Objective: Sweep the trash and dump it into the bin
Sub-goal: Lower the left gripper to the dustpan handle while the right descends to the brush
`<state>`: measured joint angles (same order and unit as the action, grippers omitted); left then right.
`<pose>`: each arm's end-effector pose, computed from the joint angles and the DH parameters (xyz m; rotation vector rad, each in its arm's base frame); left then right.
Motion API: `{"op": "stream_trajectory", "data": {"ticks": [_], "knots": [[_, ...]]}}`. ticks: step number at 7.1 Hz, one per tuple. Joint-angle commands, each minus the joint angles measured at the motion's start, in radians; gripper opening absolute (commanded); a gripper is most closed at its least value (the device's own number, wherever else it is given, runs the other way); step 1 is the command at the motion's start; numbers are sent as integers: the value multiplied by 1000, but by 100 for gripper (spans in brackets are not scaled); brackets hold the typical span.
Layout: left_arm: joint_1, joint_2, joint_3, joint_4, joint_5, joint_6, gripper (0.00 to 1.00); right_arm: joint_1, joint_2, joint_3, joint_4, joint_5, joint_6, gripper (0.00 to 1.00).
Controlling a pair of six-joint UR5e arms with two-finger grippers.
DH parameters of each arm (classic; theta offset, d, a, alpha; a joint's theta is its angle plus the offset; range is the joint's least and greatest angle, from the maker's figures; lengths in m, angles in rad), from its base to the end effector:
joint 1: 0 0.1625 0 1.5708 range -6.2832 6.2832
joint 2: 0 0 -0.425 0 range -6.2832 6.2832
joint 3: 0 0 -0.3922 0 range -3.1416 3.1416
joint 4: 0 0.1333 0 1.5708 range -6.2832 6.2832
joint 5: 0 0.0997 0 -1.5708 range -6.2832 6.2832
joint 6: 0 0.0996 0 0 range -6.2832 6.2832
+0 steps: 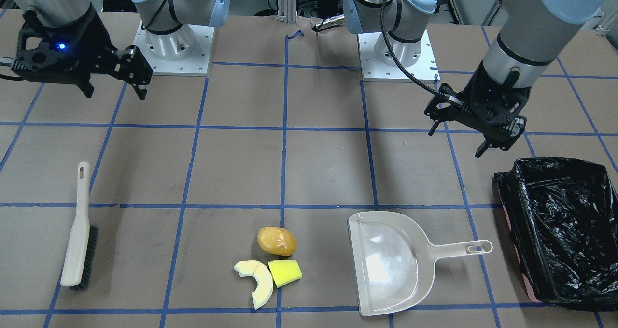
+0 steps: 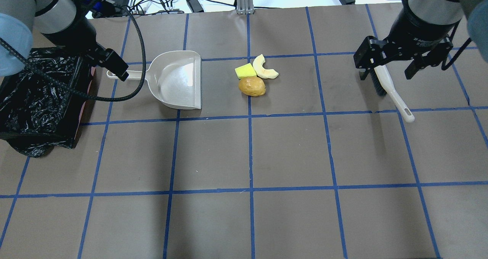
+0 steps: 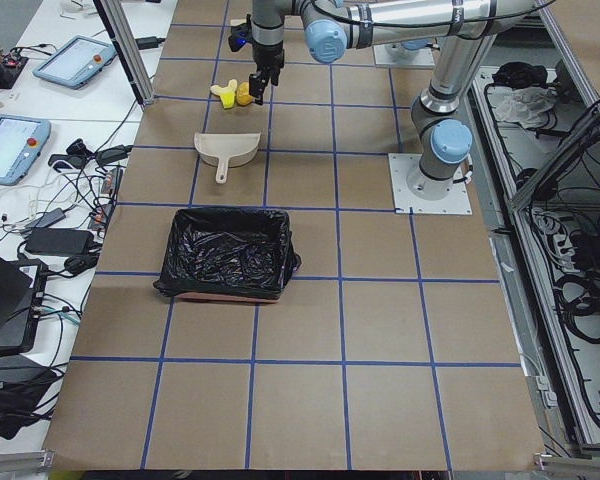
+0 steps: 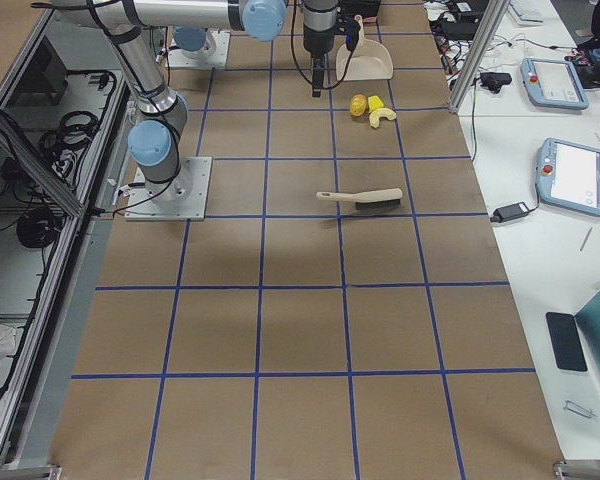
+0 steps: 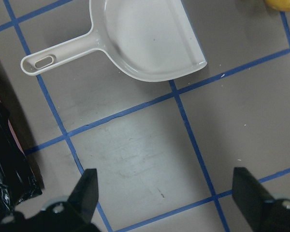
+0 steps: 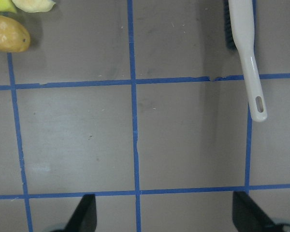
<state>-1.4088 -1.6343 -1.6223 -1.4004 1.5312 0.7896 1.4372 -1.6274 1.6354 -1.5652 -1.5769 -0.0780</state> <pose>-0.0513 -0.5369 0.4478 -0.9678 -2.9766 0.1055 0.0694 -0.4800 0.4827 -0.0871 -3.1357 -0.0222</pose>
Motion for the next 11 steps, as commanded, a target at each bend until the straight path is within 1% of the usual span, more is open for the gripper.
{"op": "stream_trajectory", "data": {"ticks": [1,2,3,4,5,6,7,8,9,10,11], "knots": [[18,-89,18,79,-3,421,95,-134,67,35,-28,-67,-125,100],[18,-143,36,169,0,545,95,-158,92,66,-139,-71,-184,100],[18,-200,54,178,4,677,96,-181,118,111,-239,-74,-250,100],[18,-241,71,196,45,777,97,-231,156,139,-306,-71,-341,100],[18,-283,74,198,143,836,97,-288,194,146,-334,-54,-399,100],[19,-324,76,248,145,839,97,-305,236,149,-340,-51,-405,100],[19,-370,75,317,144,839,97,-307,259,152,-346,-49,-405,100],[21,-401,76,334,144,847,96,-304,285,153,-346,-26,-414,100],[28,-407,78,348,142,937,96,-298,306,152,-349,3,-484,100],[78,-421,78,353,91,971,96,-294,323,155,-364,5,-520,100],[121,-429,79,359,8,1000,96,-291,348,156,-365,3,-545,100]]}}
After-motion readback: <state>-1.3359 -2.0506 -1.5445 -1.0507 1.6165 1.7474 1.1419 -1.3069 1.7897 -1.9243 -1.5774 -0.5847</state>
